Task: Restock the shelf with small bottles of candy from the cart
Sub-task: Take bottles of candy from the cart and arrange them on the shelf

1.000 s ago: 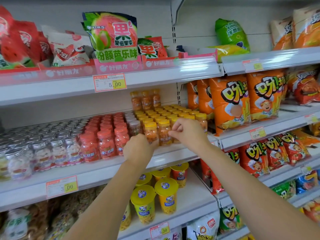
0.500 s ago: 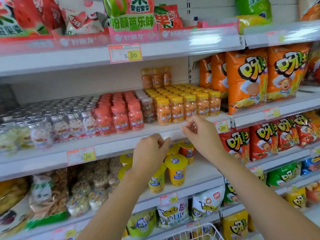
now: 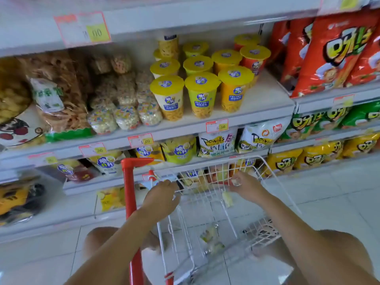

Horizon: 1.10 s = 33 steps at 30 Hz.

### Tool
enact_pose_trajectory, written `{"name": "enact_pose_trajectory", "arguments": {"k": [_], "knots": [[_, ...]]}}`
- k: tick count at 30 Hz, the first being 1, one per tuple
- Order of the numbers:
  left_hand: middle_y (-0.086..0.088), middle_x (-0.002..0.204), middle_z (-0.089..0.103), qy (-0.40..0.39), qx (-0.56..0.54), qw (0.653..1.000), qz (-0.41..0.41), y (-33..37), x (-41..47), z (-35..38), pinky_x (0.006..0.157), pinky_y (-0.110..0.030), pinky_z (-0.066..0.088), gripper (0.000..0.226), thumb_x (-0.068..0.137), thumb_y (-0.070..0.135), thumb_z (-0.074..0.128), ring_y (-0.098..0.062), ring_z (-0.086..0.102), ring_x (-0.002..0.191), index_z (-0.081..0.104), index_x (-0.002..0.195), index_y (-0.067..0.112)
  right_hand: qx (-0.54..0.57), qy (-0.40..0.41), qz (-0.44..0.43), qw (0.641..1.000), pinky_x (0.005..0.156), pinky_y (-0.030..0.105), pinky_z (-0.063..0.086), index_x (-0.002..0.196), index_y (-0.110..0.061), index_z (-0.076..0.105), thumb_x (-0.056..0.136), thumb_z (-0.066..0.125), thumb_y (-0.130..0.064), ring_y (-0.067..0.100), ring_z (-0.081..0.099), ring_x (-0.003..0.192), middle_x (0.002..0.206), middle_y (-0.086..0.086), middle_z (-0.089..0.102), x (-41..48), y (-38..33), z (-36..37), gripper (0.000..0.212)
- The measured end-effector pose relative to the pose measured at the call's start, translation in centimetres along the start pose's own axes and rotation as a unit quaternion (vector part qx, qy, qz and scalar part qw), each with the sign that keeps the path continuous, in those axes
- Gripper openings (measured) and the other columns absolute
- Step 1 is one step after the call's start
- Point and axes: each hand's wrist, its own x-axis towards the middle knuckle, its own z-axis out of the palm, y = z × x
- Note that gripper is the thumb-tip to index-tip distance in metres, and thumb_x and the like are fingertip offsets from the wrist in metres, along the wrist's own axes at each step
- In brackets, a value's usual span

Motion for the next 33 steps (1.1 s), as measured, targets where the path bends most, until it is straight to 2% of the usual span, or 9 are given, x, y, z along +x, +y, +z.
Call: {"name": "enact_pose_trajectory", "arguments": {"k": [4,6,9,16,19,21,27,31,33], "knots": [[-0.003,0.124,0.055,-0.048,0.054,0.997,-0.018,0.3,2.2,2.3,0.089,-0.028,0.041,0.031,0.096,0.031,0.042,-0.022,0.052,0.117,0.053,0.12,0.017,-0.002,-0.06,0.089,0.994,0.079,0.024,0.039,0.142,-0.011,0.035,0.091,0.062,-0.027,0.027,0.052,0.118,0.141,0.011,0.044,2.5,3.8,4.8,0.06],[-0.004,0.12,0.057,-0.045,0.05,0.998,-0.02,1.0,3.4,3.3,0.085,-0.029,0.043,0.027,0.096,0.026,0.043,-0.024,0.054,0.112,0.055,0.117,0.014,-0.007,-0.091,0.123,0.988,0.07,0.023,0.04,0.14,-0.008,0.036,0.09,0.063,-0.024,0.027,0.056,0.108,0.136,0.013,0.048,3.4,5.3,6.4,0.059],[-0.007,0.114,0.058,-0.07,0.005,0.998,0.001,2.9,5.6,5.8,0.08,-0.03,0.043,0.024,0.095,0.019,0.044,-0.026,0.056,0.108,0.055,0.115,0.01,-0.032,-0.121,0.149,0.981,0.072,0.025,0.039,0.138,-0.009,0.038,0.089,0.063,-0.016,0.028,0.055,0.113,0.131,0.015,0.05,4.4,6.9,8.5,0.055],[-0.015,0.129,0.052,-0.302,-0.109,0.943,-0.084,4.2,7.3,15.9,0.097,-0.032,0.041,0.041,0.093,0.025,0.055,-0.028,0.049,0.121,0.051,0.125,0.001,-0.082,-0.021,0.094,0.992,0.079,0.029,0.044,0.119,-0.012,0.049,0.089,0.056,-0.007,0.028,0.056,0.1,0.123,0.012,0.043,6.9,8.7,10.8,0.031],[-0.015,0.13,0.052,-0.318,-0.137,0.929,-0.131,4.7,7.1,18.8,0.095,-0.033,0.042,0.047,0.09,0.03,0.057,-0.027,0.051,0.119,0.047,0.127,0.001,-0.035,0.06,0.065,0.995,0.077,0.031,0.042,0.114,-0.001,0.046,0.085,0.057,-0.002,0.032,0.052,0.102,0.119,0.015,0.042,8.5,8.9,11.2,0.031],[-0.015,0.123,0.055,-0.33,-0.156,0.918,-0.154,4.9,7.2,20.1,0.089,-0.032,0.044,0.046,0.086,0.032,0.06,-0.028,0.054,0.113,0.05,0.12,0.002,-0.015,0.08,0.083,0.993,0.082,0.035,0.043,0.117,0.005,0.042,0.086,0.062,-0.009,0.034,0.05,0.106,0.12,0.019,0.043,9.9,8.8,11.2,0.039],[-0.014,0.125,0.057,-0.361,-0.164,0.898,-0.189,4.6,6.5,22.7,0.093,-0.027,0.042,0.051,0.088,0.043,0.058,-0.026,0.053,0.117,0.054,0.123,0.006,-0.037,-0.038,0.147,0.988,0.091,0.038,0.046,0.135,0.0,0.034,0.082,0.071,-0.033,0.034,0.05,0.118,0.134,0.016,0.04,12.8,9.1,12.0,0.073],[-0.011,0.125,0.056,-0.329,-0.172,0.902,-0.221,4.5,6.6,23.1,0.09,-0.028,0.042,0.049,0.089,0.039,0.059,-0.025,0.054,0.116,0.052,0.124,0.005,-0.056,-0.028,0.135,0.989,0.087,0.035,0.045,0.131,-0.004,0.037,0.084,0.069,-0.027,0.03,0.052,0.115,0.133,0.013,0.042,13.2,9.2,12.2,0.062],[-0.011,0.113,0.059,-0.31,-0.2,0.893,-0.256,4.5,7.0,22.5,0.078,-0.025,0.044,0.047,0.086,0.037,0.064,-0.024,0.058,0.105,0.055,0.117,0.003,-0.014,-0.009,0.158,0.987,0.083,0.032,0.044,0.127,-0.005,0.043,0.082,0.07,-0.024,0.03,0.055,0.11,0.127,0.013,0.049,12.9,9.2,11.9,0.056]]}}
